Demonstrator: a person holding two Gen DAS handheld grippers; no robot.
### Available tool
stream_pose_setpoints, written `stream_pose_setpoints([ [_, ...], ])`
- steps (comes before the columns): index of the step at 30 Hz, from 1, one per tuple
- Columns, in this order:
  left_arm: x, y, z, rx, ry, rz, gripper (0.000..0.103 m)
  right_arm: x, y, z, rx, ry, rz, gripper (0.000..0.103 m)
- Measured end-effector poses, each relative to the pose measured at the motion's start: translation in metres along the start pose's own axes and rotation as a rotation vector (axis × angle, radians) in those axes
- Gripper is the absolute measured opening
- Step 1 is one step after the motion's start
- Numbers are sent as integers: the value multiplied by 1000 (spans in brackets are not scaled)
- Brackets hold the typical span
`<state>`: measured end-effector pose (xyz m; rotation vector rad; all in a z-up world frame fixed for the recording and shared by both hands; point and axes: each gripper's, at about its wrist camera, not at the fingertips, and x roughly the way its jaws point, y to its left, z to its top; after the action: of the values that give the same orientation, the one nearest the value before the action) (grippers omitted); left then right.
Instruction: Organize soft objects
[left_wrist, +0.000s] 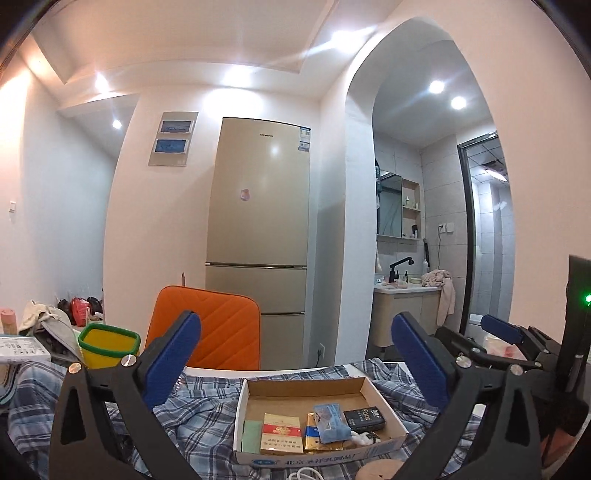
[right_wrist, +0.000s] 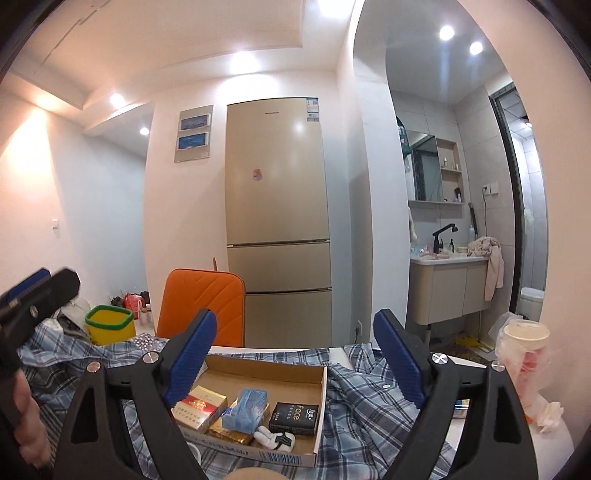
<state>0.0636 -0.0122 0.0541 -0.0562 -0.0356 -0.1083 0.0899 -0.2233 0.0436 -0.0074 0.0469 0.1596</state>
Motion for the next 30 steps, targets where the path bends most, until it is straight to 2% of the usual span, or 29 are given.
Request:
stream_pose_setpoints([
  [11,-16,-5,-17,26,-3,10,103,-10,2,-29,-15,51,20,89],
  [17,-6,-2,-33,12,63,14,103,-4,8,-38,-35,83,35,89],
  [30,1,-2,-48,9,129,6,103,3,1,-45,-2,117,46,93],
])
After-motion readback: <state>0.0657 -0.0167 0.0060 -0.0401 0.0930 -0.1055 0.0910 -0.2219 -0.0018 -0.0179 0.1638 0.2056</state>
